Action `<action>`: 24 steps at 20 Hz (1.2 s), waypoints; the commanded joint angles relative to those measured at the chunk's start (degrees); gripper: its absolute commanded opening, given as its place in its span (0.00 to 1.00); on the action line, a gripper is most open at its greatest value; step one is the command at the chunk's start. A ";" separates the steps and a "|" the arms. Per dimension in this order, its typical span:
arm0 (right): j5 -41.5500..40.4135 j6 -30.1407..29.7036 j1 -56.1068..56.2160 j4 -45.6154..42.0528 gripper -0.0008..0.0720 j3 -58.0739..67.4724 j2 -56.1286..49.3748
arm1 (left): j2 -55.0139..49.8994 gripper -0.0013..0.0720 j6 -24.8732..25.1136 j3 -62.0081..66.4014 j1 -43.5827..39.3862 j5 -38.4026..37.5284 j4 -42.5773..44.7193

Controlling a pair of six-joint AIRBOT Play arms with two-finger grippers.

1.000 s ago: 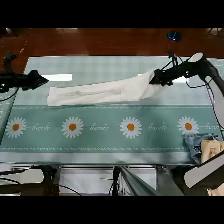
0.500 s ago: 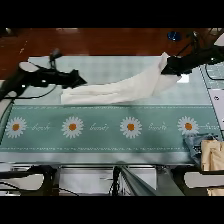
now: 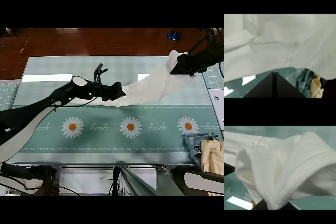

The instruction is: Fold the shirts.

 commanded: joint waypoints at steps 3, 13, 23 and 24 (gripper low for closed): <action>2.49 0.83 0.04 -0.39 0.04 0.00 2.43 | -6.08 0.05 0.50 4.26 -5.14 2.34 -7.17; 3.26 2.73 0.02 1.60 0.04 0.00 7.78 | -17.99 0.05 -1.75 15.85 -12.72 3.28 -16.55; 3.65 7.06 4.04 -8.52 0.04 0.00 6.80 | -5.68 0.05 5.16 17.97 17.73 -20.33 -2.60; 2.64 7.58 6.25 -9.64 0.04 0.00 6.03 | -3.06 0.05 5.35 17.97 21.94 -23.37 -1.36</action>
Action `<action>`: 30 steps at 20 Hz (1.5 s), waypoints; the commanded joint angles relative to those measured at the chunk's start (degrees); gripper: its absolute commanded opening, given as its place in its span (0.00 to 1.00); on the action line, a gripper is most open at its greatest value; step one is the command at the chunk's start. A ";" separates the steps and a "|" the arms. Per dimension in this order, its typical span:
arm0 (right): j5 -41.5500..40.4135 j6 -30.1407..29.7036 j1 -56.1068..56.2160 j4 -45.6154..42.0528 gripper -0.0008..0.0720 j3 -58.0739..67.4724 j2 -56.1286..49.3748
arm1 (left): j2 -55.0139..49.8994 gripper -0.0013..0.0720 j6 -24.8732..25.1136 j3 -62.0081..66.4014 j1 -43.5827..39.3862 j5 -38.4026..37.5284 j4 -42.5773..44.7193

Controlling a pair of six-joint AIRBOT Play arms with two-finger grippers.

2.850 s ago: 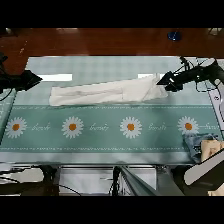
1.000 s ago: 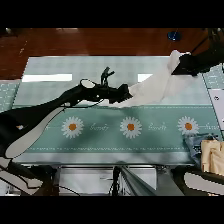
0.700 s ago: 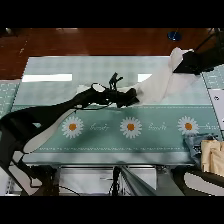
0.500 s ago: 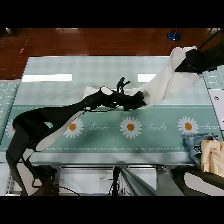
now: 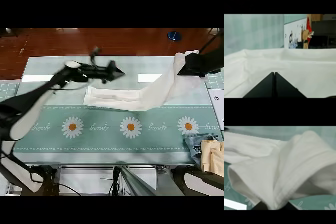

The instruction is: Fold the shirts.

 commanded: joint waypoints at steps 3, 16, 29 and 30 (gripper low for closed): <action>-6.95 5.40 9.42 -5.16 0.04 0.00 -4.26 | 14.43 0.05 2.71 0.20 24.11 -18.82 6.43; -35.98 22.60 33.09 -0.96 0.04 0.00 -26.71 | 31.61 0.05 4.00 -0.11 45.75 -29.42 12.63; -37.88 7.67 30.86 7.21 0.73 0.00 -16.81 | 29.94 0.05 4.04 -8.17 32.68 -26.14 24.90; -31.32 7.72 28.20 0.74 0.73 0.00 -14.45 | 29.20 0.05 4.04 -8.17 32.13 -25.77 24.87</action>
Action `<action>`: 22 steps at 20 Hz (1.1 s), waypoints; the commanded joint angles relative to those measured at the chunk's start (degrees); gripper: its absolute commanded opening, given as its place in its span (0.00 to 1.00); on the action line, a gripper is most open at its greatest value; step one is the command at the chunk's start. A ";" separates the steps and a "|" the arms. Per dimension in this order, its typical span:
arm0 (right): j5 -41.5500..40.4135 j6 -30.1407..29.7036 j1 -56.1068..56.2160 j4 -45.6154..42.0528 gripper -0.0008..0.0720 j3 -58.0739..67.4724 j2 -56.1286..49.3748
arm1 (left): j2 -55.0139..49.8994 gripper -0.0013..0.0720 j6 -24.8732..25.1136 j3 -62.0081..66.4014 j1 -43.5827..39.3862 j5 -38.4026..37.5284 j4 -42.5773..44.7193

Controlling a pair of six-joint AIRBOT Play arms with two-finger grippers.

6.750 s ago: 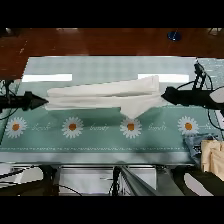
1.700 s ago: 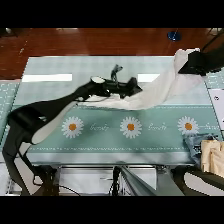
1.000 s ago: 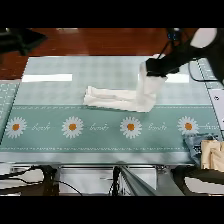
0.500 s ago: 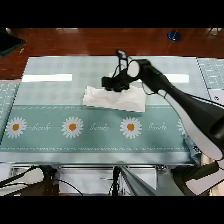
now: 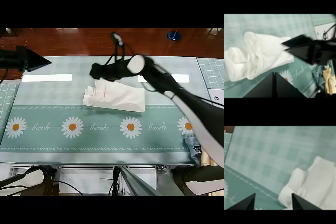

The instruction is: Fold the shirts.

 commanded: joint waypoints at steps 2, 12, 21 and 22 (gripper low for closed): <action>27.41 -1.79 -11.08 -26.32 0.72 0.04 9.42 | -2.89 0.05 0.00 -0.87 -3.17 1.33 1.55; 31.93 -9.14 -36.20 -5.97 0.81 -20.11 10.08 | -9.92 0.28 1.22 -0.90 -8.85 -0.61 6.14; 9.11 -16.33 -30.36 18.73 0.81 -35.71 4.85 | -9.84 0.27 1.22 -0.87 -8.74 -3.56 7.08; 7.04 -17.11 -29.24 21.92 0.81 -35.71 3.96 | -9.84 0.27 1.22 -0.87 -8.74 -3.80 7.08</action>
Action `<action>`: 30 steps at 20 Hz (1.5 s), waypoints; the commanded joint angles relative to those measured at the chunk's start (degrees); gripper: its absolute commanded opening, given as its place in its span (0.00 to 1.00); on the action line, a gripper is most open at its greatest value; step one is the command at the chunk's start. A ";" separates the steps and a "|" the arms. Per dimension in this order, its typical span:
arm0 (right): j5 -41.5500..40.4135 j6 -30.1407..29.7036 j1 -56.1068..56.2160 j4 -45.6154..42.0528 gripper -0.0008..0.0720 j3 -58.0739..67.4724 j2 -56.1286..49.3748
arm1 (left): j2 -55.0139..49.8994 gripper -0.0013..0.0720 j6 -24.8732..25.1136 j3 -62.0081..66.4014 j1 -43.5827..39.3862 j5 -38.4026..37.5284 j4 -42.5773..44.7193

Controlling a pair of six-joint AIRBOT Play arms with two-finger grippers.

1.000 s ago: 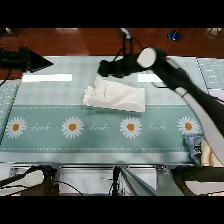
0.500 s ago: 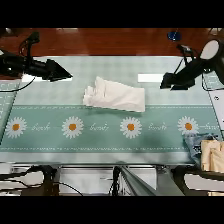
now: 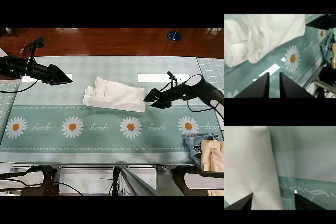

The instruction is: Fold the shirts.

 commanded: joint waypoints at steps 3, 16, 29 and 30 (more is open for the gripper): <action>-13.55 -3.45 6.51 17.88 0.73 -1.62 -4.81 | 0.02 0.27 0.04 0.00 -0.02 -1.11 0.28; 20.48 17.68 -5.38 -13.11 0.04 17.51 23.76 | 0.00 0.27 1.57 0.00 -0.02 -1.07 0.28; 48.24 22.80 -50.12 -37.53 0.04 22.12 38.97 | -0.02 0.27 5.60 0.02 0.72 -1.05 0.28; 48.24 22.75 -50.86 -37.99 0.04 20.68 38.97 | -0.02 0.27 5.66 0.02 1.22 -1.05 0.28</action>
